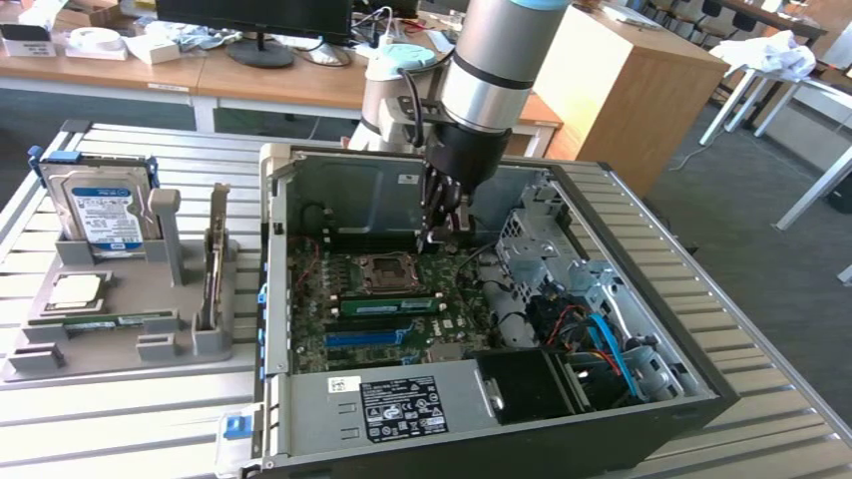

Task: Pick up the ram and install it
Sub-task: 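Press down the ram until it locks into place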

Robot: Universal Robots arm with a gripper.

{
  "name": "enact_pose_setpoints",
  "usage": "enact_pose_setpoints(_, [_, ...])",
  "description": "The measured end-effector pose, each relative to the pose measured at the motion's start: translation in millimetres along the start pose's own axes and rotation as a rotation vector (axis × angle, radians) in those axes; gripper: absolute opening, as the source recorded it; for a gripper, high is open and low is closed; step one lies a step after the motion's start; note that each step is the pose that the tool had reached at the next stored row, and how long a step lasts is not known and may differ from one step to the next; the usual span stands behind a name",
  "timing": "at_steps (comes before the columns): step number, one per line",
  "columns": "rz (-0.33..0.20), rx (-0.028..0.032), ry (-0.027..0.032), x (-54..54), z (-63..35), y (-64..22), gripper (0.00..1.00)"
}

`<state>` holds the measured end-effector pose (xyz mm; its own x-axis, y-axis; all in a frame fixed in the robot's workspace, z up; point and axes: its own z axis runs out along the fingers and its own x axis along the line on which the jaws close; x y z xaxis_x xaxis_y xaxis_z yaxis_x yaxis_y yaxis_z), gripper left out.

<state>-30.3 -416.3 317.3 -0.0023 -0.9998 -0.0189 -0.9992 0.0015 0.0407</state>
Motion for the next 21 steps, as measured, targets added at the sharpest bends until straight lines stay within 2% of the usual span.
enact_pose_setpoints(8, [-0.001, 0.0, -0.0003, 0.0, -0.3, -5.6, 0.1])
enact_pose_setpoints(21, [-0.004, -0.0001, -0.0007, 0.0, -0.8, -19.5, 0.1])
